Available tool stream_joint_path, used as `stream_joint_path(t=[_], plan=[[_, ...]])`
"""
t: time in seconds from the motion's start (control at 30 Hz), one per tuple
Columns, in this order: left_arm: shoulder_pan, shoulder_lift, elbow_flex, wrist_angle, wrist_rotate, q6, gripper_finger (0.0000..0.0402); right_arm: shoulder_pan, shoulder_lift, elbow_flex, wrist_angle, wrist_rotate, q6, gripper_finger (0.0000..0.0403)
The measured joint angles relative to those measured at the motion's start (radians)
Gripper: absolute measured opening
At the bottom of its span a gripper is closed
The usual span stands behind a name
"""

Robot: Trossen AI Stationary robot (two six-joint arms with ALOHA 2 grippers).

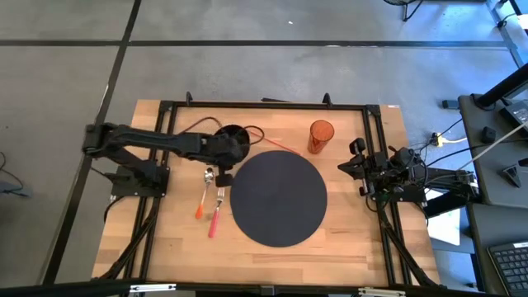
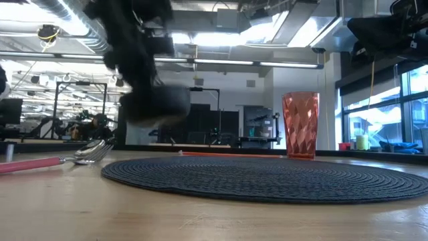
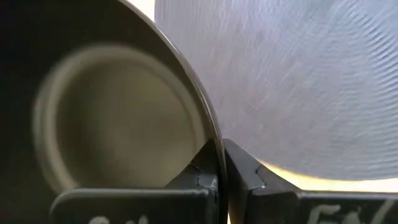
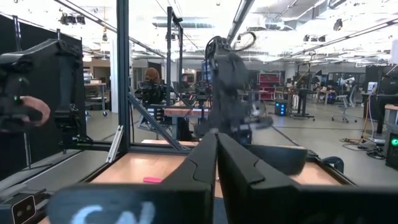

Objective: Pick & Place Utensil
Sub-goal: Put the black bowl on the black mat

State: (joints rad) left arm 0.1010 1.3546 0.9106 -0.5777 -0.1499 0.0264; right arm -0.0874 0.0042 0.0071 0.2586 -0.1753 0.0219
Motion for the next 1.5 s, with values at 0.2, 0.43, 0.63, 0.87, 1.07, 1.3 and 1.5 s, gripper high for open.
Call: stream_joint_path(t=[0.2,0.43,0.63,0.87,1.07,1.3,1.5], plan=[[-0.003,-0.221,-0.138,0.263,0.113,0.038,0.0003,0.0,0.0,0.0,0.0,0.0,0.0,0.0016],[-0.003,-0.39,-0.376,0.546,0.167,0.099,0.0003,0.0,0.0,0.0,-0.001,0.0,0.0,0.0016],[0.015,-0.541,-0.595,0.844,0.176,0.096,0.0003,0.0,0.0,0.0,-0.001,0.0,0.0,0.0016],[0.026,-0.619,-0.718,0.943,0.176,0.027,0.0003,0.0,0.0,0.0,-0.002,0.0,0.0,0.0016],[0.011,-0.605,-0.69,0.969,0.14,-0.079,0.0003,0.0,0.0,0.0,-0.001,0.0,-0.001,0.0016],[-0.124,-0.438,-0.473,0.891,0.043,-0.032,0.0003,0.0,0.0,0.0,-0.002,0.0,-0.001,0.0016],[-0.249,-0.143,-0.143,0.591,-0.121,0.035,0.0003,0.0,0.0,0.0,-0.002,0.0,0.0,0.0016]])
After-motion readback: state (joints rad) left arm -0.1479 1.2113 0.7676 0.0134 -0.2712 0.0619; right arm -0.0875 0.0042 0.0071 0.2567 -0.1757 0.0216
